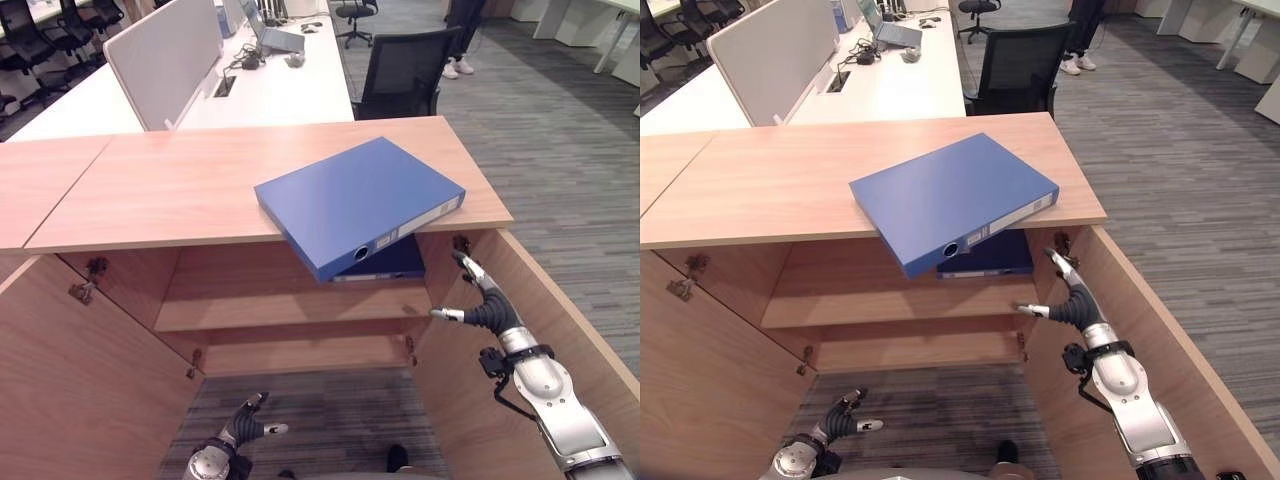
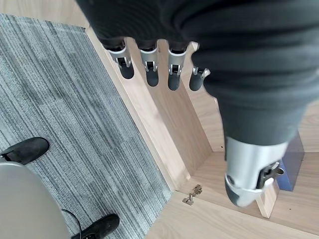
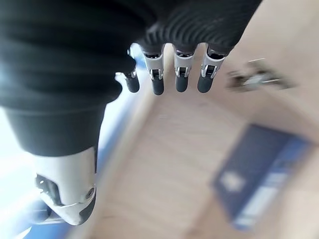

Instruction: Put the empty folder in the office cabinet

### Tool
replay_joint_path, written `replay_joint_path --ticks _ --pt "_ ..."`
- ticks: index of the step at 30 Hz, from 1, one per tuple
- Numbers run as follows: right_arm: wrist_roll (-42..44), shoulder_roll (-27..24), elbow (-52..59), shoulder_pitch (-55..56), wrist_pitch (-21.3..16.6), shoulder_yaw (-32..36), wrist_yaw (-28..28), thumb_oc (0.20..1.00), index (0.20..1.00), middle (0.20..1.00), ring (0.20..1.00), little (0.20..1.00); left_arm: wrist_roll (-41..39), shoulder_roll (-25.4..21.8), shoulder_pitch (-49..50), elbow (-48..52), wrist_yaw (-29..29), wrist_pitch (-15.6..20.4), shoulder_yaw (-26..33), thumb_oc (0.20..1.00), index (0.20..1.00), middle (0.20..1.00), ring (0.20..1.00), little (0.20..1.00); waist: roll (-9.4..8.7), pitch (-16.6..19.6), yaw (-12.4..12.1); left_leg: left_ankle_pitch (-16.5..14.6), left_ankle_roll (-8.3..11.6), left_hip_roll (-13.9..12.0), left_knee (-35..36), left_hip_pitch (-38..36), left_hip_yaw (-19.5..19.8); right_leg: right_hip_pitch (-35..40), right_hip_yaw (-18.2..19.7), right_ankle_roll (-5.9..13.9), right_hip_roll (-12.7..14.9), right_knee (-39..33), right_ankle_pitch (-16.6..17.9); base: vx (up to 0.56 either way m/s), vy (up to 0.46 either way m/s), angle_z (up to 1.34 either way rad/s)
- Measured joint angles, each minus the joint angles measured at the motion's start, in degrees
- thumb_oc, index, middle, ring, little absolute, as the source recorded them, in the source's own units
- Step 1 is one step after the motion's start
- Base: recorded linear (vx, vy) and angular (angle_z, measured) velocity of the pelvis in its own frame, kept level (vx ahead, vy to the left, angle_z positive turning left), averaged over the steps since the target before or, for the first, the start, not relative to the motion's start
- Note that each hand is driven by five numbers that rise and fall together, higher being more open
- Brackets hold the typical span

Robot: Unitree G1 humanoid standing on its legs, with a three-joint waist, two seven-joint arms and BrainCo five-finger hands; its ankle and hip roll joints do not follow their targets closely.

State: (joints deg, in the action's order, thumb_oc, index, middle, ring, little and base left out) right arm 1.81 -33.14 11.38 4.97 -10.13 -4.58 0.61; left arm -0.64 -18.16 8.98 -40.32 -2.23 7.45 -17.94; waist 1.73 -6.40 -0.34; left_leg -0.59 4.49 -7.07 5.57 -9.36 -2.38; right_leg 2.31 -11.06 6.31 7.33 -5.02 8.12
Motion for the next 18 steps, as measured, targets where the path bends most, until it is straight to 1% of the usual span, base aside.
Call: replay_joint_path --ticks 1,3,4,5,6,8,9,10,11,12,13,14,16,17,18 --pt "1.7 0.0 1.6 -1.6 -0.7 0.0 -0.6 1.000 1.000 1.000 1.000 1.000 0.0 0.1 0.0 0.0 0.0 0.0 0.0 1.000 1.000 1.000 1.000 1.000 -0.04 0.0 -0.1 0.0 0.00 0.0 0.1 0.0 0.0 0.0 0.0 0.00 0.0 0.0 0.0 0.00 0.000 0.00" --pt "1.5 -0.6 5.1 -2.9 -0.9 0.1 -0.6 1.000 1.000 1.000 1.000 1.000 0.0 0.1 0.2 0.0 0.1 0.1 0.1 1.000 1.000 1.000 1.000 1.000 -0.03 -0.1 -0.2 0.0 -0.01 0.0 0.1 0.1 0.0 0.0 0.0 0.02 0.0 0.0 0.0 0.00 0.000 0.00" --pt "0.4 -1.0 6.8 -4.0 -1.3 0.4 -0.5 1.000 1.000 1.000 1.000 1.000 0.0 0.1 0.3 0.0 0.1 0.1 0.1 1.000 1.000 1.000 1.000 1.000 -0.01 -0.1 0.0 0.0 -0.01 0.0 0.0 0.0 0.0 -0.1 0.0 0.04 0.0 0.0 -0.1 0.03 0.005 0.00" --pt "-2.0 -1.4 7.9 -5.3 -2.4 0.8 0.1 1.000 1.000 1.000 1.000 1.000 0.0 0.1 0.4 0.0 0.1 0.1 0.1 1.000 1.000 1.000 1.000 1.000 -0.12 -0.1 -0.1 0.0 -0.01 0.0 0.0 0.0 0.0 0.0 0.0 0.03 0.0 0.0 -0.1 0.04 0.004 0.00" --pt "-6.6 -3.1 9.5 -5.8 -2.5 1.3 1.3 1.000 1.000 1.000 1.000 1.000 0.0 0.3 0.4 0.0 0.1 0.4 0.1 1.000 1.000 1.000 1.000 1.000 -0.09 -0.1 -0.3 0.0 -0.01 0.1 0.1 0.1 0.0 0.0 0.0 0.05 0.0 0.0 -0.1 0.00 0.000 0.00" --pt "-15.6 -8.4 11.4 -6.8 -4.0 3.0 4.3 1.000 1.000 1.000 1.000 1.000 0.0 0.2 0.8 -0.1 0.5 1.4 0.1 1.000 1.000 1.000 1.000 1.000 -0.07 -0.1 -0.3 0.0 -0.01 0.1 0.0 0.0 0.2 0.1 -0.1 0.17 0.1 0.0 -0.2 0.01 -0.002 0.02" --pt "-17.6 -9.4 11.2 -7.2 -4.5 3.4 5.4 1.000 1.000 1.000 1.000 1.000 0.0 0.1 1.0 -0.1 0.6 1.5 0.1 1.000 1.000 1.000 1.000 1.000 -0.15 -0.1 -0.3 0.0 -0.01 0.1 -0.1 0.0 0.2 0.1 -0.1 0.20 0.1 0.0 -0.2 0.00 0.000 0.00" --pt "-22.0 -10.4 11.0 -7.6 -4.5 3.6 7.4 1.000 1.000 1.000 1.000 1.000 0.1 0.1 1.4 -0.3 0.8 1.8 0.0 1.000 1.000 1.000 1.000 1.000 -0.28 0.0 -0.3 0.0 -0.01 0.0 -0.4 -0.1 0.2 0.3 -0.2 0.20 0.0 0.0 -0.3 0.01 -0.009 0.04" --pt "-28.3 -13.1 10.9 -7.9 -4.5 3.0 9.6 1.000 1.000 1.000 1.000 1.000 0.3 0.2 1.5 -0.4 1.1 1.9 -0.2 1.000 1.000 1.000 1.000 1.000 -0.34 -0.1 -0.2 0.0 0.00 0.0 -0.4 0.0 0.4 0.3 -0.4 0.23 0.0 0.0 -0.3 0.02 -0.010 0.05" --pt "-31.0 -14.9 10.9 -8.0 -4.5 3.0 10.0 1.000 1.000 1.000 1.000 1.000 1.1 0.2 1.6 -0.4 1.2 2.1 -0.2 1.000 1.000 1.000 1.000 1.000 -0.35 -0.1 -0.3 0.0 0.00 0.0 -0.4 0.0 0.5 0.3 -0.5 0.23 0.1 0.0 -0.3 0.03 -0.011 0.07" --pt "-35.9 -18.3 10.4 -8.9 -4.1 1.3 12.2 1.000 1.000 1.000 1.000 1.000 1.2 0.0 1.7 -0.6 1.7 2.3 -0.5 1.000 1.000 1.000 1.000 1.000 -0.32 -0.1 -0.2 0.0 0.00 0.0 -0.4 0.0 0.7 0.5 -0.7 0.29 0.1 0.0 -0.4 0.02 -0.005 0.06" --pt "-38.6 -20.2 9.7 -10.3 -3.8 -0.8 13.4 1.000 1.000 1.000 1.000 1.000 1.2 -0.1 1.8 -0.7 1.9 2.3 -1.2 1.000 1.000 1.000 1.000 1.000 -0.31 -0.1 -0.1 0.0 -0.01 0.0 -0.4 -0.1 0.8 0.6 -0.8 0.38 0.1 0.0 -0.5 0.02 -0.007 0.06" --pt "-44.3 -23.4 8.2 -13.7 -3.3 -5.6 15.1 1.000 1.000 1.000 1.000 1.000 1.6 -0.1 1.2 -0.6 2.5 2.5 -3.0 1.000 1.000 1.000 1.000 1.000 -0.40 -0.1 -0.5 0.0 -0.01 0.0 -0.5 -0.1 1.2 0.8 -1.0 0.33 0.1 0.0 -0.5 0.01 -0.008 0.07" --pt "-46.0 -24.5 7.8 -15.8 -2.9 -8.2 15.7 1.000 1.000 1.000 1.000 1.000 1.7 -0.2 1.0 -0.6 2.9 2.5 -3.8 1.000 1.000 1.000 1.000 1.000 -0.42 -0.2 -0.5 0.0 -0.02 0.1 -0.5 0.0 1.3 0.8 -1.1 0.32 0.1 0.0 -0.5 0.00 -0.008 0.08" --pt "-47.6 -24.9 7.2 -17.6 -3.3 -9.7 15.8 1.000 1.000 1.000 1.000 1.000 1.9 -0.2 0.9 -0.6 2.9 2.5 -4.1 1.000 1.000 1.000 1.000 1.000 -0.42 -0.2 -0.5 0.0 -0.02 0.0 -0.5 0.0 1.4 0.9 -1.3 0.32 0.1 0.0 -0.5 -0.01 -0.008 0.05"
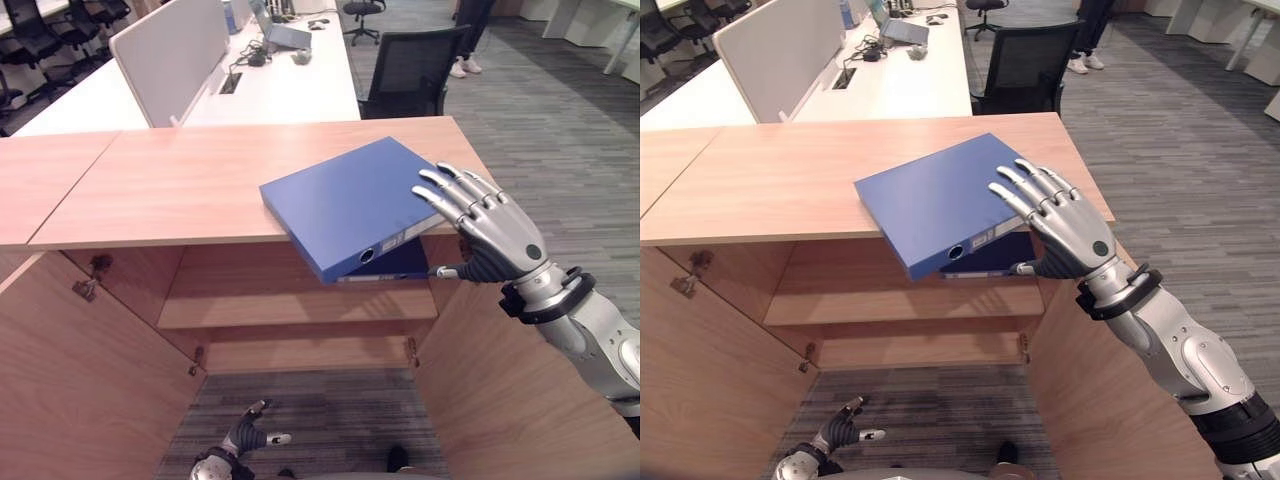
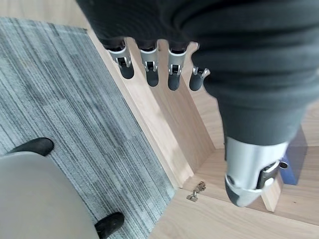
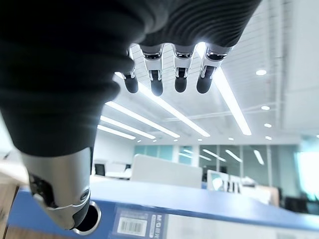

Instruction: Put the empty folder in the office cabinet

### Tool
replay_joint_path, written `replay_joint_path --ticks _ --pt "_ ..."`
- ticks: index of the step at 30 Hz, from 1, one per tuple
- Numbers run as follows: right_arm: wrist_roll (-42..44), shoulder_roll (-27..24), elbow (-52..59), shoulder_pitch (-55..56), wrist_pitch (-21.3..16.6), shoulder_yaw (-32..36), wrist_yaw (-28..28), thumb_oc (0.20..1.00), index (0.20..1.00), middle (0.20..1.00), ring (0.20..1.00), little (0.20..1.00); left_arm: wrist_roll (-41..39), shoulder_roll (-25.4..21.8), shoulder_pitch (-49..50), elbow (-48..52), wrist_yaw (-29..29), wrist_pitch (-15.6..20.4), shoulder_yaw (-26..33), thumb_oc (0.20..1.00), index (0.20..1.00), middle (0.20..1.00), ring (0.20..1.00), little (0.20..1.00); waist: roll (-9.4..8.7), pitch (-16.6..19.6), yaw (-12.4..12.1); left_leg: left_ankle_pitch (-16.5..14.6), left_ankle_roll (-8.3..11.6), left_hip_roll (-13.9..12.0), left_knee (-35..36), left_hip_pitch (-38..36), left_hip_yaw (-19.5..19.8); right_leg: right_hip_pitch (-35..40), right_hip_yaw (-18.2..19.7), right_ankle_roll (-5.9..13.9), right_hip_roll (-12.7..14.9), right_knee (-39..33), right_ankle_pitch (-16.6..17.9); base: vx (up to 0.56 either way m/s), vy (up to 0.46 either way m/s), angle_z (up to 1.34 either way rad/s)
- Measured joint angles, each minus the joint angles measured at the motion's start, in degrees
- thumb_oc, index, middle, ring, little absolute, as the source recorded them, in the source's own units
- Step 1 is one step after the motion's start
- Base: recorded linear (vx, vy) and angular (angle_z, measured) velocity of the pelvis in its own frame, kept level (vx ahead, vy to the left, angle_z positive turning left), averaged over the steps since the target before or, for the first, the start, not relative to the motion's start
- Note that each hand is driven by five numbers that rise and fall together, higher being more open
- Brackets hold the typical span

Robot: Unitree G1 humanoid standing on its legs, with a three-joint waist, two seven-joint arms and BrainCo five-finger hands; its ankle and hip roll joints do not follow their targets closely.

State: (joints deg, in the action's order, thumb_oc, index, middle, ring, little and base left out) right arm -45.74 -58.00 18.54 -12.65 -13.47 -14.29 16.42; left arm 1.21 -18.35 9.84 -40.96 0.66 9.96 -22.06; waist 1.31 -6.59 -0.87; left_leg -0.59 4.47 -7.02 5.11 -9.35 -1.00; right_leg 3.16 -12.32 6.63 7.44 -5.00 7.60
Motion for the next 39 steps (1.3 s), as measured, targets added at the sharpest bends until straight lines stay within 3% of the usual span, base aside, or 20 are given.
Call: replay_joint_path --ticks 8,17,24,39 --pt "-13.8 -5.1 -8.7 -14.8 3.0 -15.2 5.1 1.000 1.000 1.000 1.000 1.000 -0.8 -0.7 -2.1 0.1 2.6 0.4 -2.2 1.000 1.000 1.000 1.000 1.000 -0.95 -1.5 -1.4 0.0 -0.01 0.1 -2.2 1.8 2.9 0.7 -2.8 -0.07 0.3 0.7 -0.9 -0.03 -0.010 0.19" --pt "-18.4 -5.1 -11.4 -14.9 5.4 -15.2 7.5 1.000 1.000 1.000 1.000 1.000 -0.9 -1.6 -4.3 0.0 2.8 0.6 -2.7 1.000 1.000 1.000 1.000 1.000 -1.18 -5.6 -2.7 -1.5 -0.31 1.1 -8.3 7.1 7.9 -3.7 -6.2 -0.18 2.9 11.8 -6.9 -0.04 -0.020 0.28" --pt "-18.4 -4.0 -12.3 -14.5 6.0 -15.1 7.9 1.000 1.000 1.000 1.000 1.000 -0.9 -2.8 -4.5 0.0 3.2 0.7 -2.6 1.000 1.000 1.000 1.000 1.000 -1.62 -6.2 -3.1 -2.2 -0.49 1.9 -10.3 9.0 9.7 -6.6 -6.7 -0.68 4.6 19.0 -11.1 0.00 -0.010 0.15" --pt "-18.3 -1.1 -12.6 -10.5 6.9 -14.3 8.4 1.000 1.000 1.000 1.000 1.000 -0.9 -2.8 -5.2 0.1 3.5 1.0 -2.6 1.000 1.000 1.000 1.000 1.000 -1.66 -6.3 -2.9 -2.9 -0.50 1.7 -11.6 8.7 10.8 -7.2 -7.2 -1.26 4.9 23.4 -14.0 0.01 -0.002 0.03"
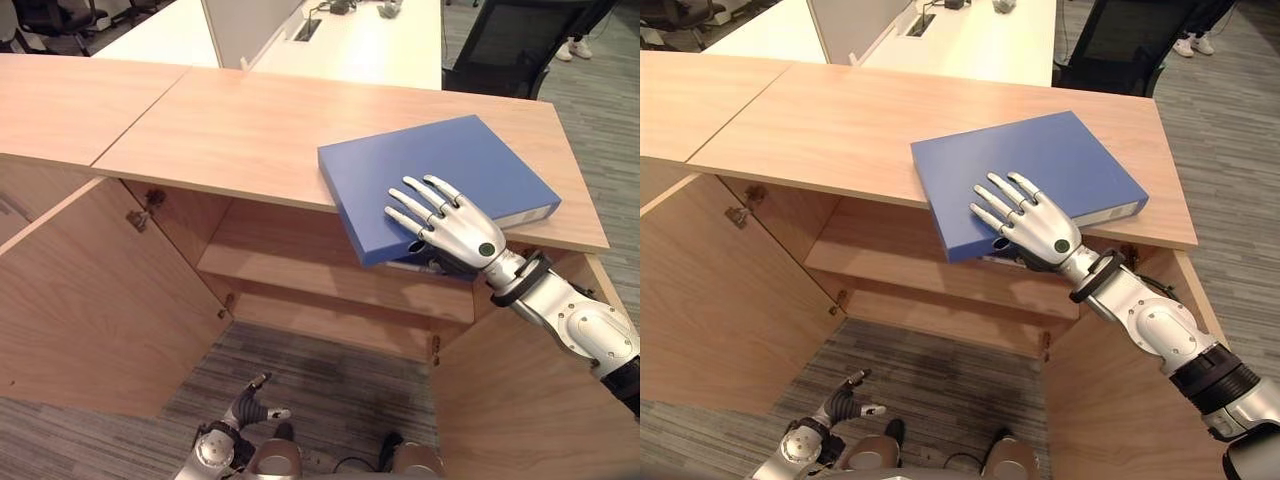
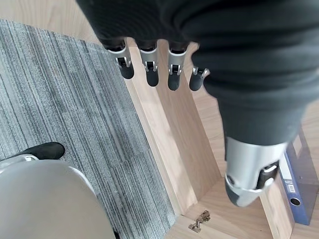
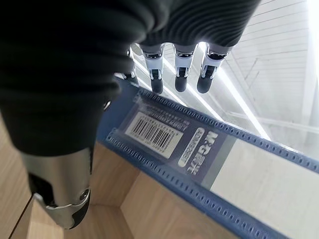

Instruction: Put the empty folder in the office cabinet

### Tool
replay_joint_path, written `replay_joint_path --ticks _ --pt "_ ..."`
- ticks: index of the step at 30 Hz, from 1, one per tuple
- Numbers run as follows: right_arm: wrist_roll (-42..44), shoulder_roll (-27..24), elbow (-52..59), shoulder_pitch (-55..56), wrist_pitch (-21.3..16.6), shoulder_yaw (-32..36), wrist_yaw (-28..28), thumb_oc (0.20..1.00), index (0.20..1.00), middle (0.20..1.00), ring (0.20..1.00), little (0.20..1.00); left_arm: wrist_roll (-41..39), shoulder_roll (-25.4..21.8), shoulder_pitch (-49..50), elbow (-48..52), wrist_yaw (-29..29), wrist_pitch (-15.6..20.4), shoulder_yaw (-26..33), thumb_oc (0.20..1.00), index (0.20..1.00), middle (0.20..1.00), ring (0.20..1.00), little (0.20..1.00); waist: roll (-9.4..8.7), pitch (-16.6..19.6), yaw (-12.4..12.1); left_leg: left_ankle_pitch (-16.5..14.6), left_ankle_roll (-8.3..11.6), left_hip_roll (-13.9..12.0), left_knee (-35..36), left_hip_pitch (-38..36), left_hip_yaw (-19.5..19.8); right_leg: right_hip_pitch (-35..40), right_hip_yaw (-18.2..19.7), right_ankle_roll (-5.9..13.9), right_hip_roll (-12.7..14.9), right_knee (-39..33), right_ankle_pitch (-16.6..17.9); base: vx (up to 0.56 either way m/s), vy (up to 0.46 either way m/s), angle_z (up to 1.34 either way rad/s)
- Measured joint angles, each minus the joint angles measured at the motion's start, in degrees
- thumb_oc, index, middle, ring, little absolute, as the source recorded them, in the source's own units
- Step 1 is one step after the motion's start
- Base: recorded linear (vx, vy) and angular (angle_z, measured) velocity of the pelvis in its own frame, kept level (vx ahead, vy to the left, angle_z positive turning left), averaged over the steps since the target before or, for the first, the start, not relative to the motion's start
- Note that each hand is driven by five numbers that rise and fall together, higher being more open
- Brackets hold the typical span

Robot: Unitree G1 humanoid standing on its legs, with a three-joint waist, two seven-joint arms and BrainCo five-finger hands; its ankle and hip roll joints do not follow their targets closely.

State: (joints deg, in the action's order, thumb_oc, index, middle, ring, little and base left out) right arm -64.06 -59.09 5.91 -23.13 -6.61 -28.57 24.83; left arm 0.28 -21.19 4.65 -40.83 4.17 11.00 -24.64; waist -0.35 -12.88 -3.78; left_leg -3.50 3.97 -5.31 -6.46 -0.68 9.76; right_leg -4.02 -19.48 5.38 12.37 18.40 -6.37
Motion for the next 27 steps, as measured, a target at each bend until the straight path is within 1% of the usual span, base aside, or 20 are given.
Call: replay_joint_path --ticks 7,9,12,17,19,23,24,27 --pt "0.3 1.7 -1.9 0.2 0.9 0.1 0.1 1.000 1.000 1.000 1.000 1.000 0.0 0.0 0.1 0.3 0.3 0.0 0.0 1.000 1.000 1.000 1.000 1.000 -0.06 0.1 0.0 -0.4 -0.37 0.0 -0.6 -0.1 0.0 -0.1 0.2 -0.27 0.0 0.7 -0.3 0.00 -0.001 0.00" --pt "0.5 1.9 -2.0 0.2 1.0 0.1 0.1 1.000 1.000 1.000 1.000 1.000 0.0 0.0 0.1 0.3 0.3 0.0 0.1 1.000 1.000 1.000 1.000 1.000 -0.08 0.1 0.0 -0.6 -0.21 0.0 -0.9 -0.1 -0.1 -0.2 0.4 -0.35 0.0 1.1 -0.5 0.00 -0.002 -0.04" --pt "1.7 2.0 -2.0 0.8 1.0 0.1 0.1 1.000 1.000 1.000 1.000 1.000 0.0 0.0 0.4 0.3 0.3 0.0 0.1 1.000 1.000 1.000 1.000 1.000 -0.27 1.0 0.0 -0.7 -0.20 -0.1 -1.0 0.3 -0.1 -0.8 0.6 -0.85 0.0 1.5 -0.9 0.00 0.000 -0.01" --pt "2.2 4.8 -2.2 3.2 1.2 1.5 0.2 1.000 1.000 1.000 1.000 1.000 0.0 -0.1 1.1 0.3 0.4 0.0 0.1 1.000 1.000 1.000 1.000 1.000 -0.58 1.7 0.0 -0.7 -0.18 -0.1 -1.1 0.2 -0.4 -1.1 0.9 -0.75 0.1 2.2 -1.1 0.00 0.001 -0.02" --pt "2.2 5.7 -2.2 4.4 2.2 2.1 0.3 1.000 1.000 1.000 1.000 1.000 0.0 -0.1 1.8 0.4 0.4 0.0 0.1 1.000 1.000 1.000 1.000 1.000 -0.59 1.9 0.0 -0.7 -0.18 -0.1 -1.1 0.2 -0.5 -1.3 1.2 -0.90 0.1 2.3 -1.2 0.00 0.000 0.00" --pt "2.3 8.0 -3.4 5.0 2.4 3.3 1.0 1.000 1.000 1.000 1.000 1.000 0.0 -0.1 2.5 0.4 0.4 0.0 0.1 1.000 1.000 1.000 1.000 1.000 -0.63 2.1 0.1 -0.7 -0.18 -0.1 -1.1 0.2 -0.6 -1.4 1.4 -0.91 0.1 2.3 -1.2 0.00 0.001 -0.01" --pt "2.3 8.6 -4.2 5.0 3.1 3.7 1.1 1.000 1.000 1.000 1.000 1.000 0.0 -0.2 2.4 0.4 0.5 0.0 0.1 1.000 1.000 1.000 1.000 1.000 -0.58 2.1 0.0 -0.7 -0.18 -0.1 -1.1 0.2 -0.6 -1.4 1.4 -0.91 0.1 2.3 -1.2 0.00 0.000 0.00" --pt "2.5 9.7 -4.4 5.3 3.5 4.2 1.6 1.000 1.000 1.000 1.000 1.000 0.0 -0.2 2.6 0.4 0.7 0.0 0.2 1.000 1.000 1.000 1.000 1.000 -0.52 2.4 0.0 -0.7 -0.19 -0.1 -1.0 0.2 -0.6 -1.4 1.4 -0.91 0.0 2.3 -1.2 0.00 0.000 0.00"
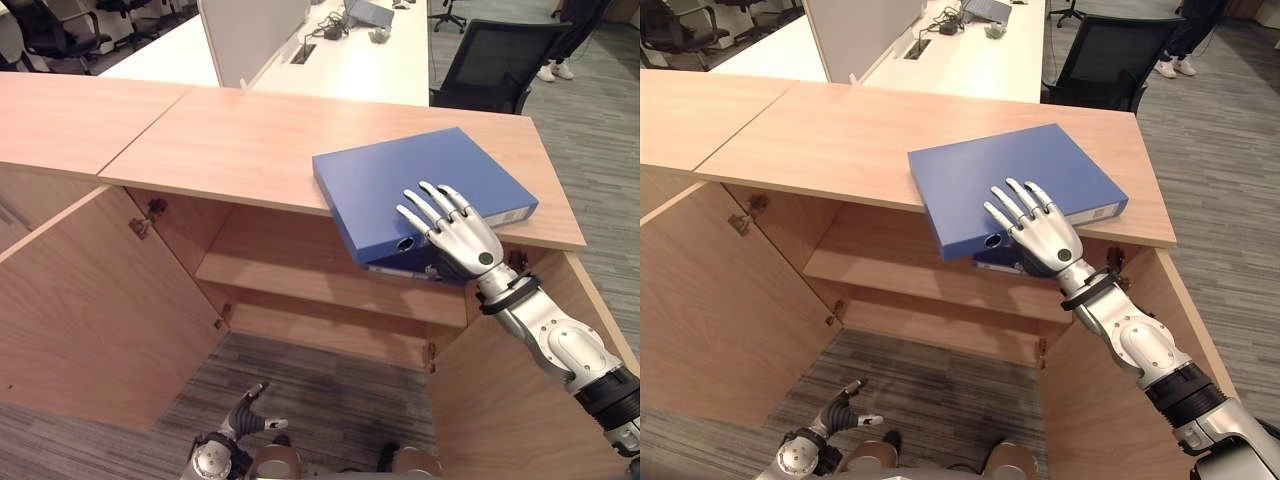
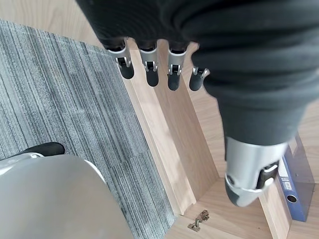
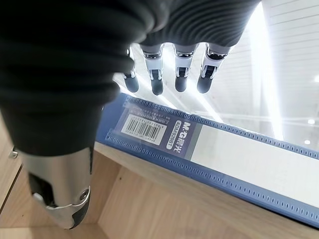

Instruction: Put the empty folder in the office cabinet

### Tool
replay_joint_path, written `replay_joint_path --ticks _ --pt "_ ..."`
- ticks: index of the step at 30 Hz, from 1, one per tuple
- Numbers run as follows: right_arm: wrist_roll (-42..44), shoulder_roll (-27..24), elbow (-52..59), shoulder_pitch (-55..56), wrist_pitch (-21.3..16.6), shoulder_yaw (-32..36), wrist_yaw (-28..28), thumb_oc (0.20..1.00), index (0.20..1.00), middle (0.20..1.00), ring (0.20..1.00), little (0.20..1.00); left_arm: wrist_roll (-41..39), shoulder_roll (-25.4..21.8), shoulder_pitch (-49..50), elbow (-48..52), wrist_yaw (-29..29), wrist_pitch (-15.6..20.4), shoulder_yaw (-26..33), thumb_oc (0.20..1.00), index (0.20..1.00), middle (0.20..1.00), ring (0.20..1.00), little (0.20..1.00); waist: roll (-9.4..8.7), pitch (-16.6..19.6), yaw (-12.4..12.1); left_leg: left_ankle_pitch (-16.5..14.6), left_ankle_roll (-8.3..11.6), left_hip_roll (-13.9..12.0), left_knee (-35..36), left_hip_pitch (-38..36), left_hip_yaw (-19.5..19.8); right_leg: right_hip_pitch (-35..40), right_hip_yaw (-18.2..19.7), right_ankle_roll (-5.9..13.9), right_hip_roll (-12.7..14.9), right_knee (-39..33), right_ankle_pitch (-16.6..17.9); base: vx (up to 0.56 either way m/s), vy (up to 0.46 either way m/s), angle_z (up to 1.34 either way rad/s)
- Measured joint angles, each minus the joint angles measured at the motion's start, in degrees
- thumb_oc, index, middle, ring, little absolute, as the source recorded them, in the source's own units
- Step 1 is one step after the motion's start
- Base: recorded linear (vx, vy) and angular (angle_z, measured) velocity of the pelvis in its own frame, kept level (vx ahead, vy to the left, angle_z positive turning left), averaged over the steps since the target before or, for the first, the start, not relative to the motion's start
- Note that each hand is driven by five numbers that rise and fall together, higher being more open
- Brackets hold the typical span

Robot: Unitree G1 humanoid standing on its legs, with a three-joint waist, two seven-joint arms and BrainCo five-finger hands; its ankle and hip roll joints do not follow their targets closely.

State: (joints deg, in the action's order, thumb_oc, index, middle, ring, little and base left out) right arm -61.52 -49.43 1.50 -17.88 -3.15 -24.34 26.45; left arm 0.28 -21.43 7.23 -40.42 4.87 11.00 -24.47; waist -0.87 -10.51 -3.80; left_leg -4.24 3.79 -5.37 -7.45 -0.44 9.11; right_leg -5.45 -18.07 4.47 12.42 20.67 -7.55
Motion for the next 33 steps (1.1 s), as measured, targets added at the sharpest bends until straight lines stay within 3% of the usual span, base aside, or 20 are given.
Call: replay_joint_path --ticks 32,33 --pt "4.2 6.8 -2.2 0.2 2.3 0.0 1.1 1.000 1.000 1.000 1.000 1.000 0.0 0.0 1.7 0.1 0.8 0.0 0.1 1.000 1.000 1.000 1.000 1.000 0.60 0.5 -0.6 0.0 -0.03 0.0 0.2 0.0 0.0 -0.2 0.1 0.08 0.0 0.1 -0.1 0.00 0.000 0.00" --pt "4.2 7.0 -2.2 0.2 2.4 -0.1 1.1 0.476 0.476 0.476 0.476 0.476 0.0 0.0 1.7 0.1 0.8 0.0 0.1 1.000 1.000 1.000 1.000 1.000 0.60 0.5 -0.6 0.0 -0.03 0.0 0.2 0.0 0.0 -0.2 0.1 0.08 0.0 0.2 -0.1 0.00 0.000 0.00"
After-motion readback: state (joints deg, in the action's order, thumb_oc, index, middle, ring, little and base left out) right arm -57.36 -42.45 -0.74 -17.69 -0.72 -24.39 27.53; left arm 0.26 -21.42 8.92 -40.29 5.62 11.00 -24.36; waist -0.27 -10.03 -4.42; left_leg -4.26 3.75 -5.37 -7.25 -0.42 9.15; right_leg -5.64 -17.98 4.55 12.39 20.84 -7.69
